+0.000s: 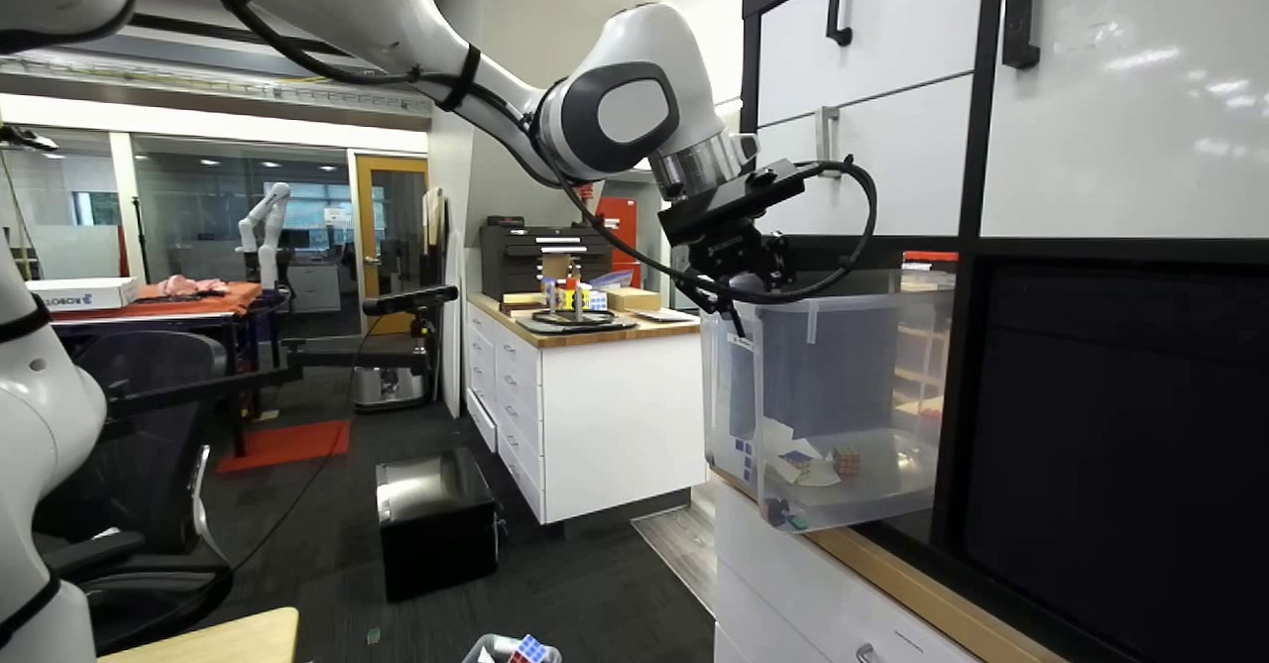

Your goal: Pull out the clear storage bin from underneath the cabinet

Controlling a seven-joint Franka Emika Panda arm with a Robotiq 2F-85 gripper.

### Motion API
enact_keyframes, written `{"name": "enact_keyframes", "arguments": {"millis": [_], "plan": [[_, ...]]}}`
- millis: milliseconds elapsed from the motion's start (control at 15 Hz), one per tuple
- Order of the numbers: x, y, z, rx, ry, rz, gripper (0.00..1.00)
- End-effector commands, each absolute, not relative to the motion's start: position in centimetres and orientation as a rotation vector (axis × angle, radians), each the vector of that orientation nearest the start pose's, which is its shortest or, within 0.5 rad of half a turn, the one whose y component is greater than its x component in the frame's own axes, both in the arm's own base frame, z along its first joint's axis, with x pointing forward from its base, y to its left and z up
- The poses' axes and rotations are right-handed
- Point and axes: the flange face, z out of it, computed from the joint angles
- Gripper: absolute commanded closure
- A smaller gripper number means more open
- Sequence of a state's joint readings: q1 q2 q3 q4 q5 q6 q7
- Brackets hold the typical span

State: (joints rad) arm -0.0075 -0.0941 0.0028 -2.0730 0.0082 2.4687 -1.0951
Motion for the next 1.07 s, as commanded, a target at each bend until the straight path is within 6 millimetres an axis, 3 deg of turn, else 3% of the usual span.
{"name": "enact_keyframes", "arguments": {"millis": [0,133,200,267,400,800,1000], "plan": [[53.6,-2.0,54.6,-2.819,-1.654,-0.722,0.92],[52.7,-2.7,55.2,-2.821,-1.648,-0.705,0.92],[52.4,-2.9,55.2,-2.823,-1.646,-0.695,0.83],[52.4,-2.8,54.9,-2.832,-1.638,-0.682,0.45],[52.0,-2.9,55.0,-2.839,-1.623,-0.683,0.4],[51.4,-3.0,56.0,-2.869,-1.547,-0.718,0.02],[51.4,-2.4,57.4,-2.881,-1.52,-0.743,0.0]]}}
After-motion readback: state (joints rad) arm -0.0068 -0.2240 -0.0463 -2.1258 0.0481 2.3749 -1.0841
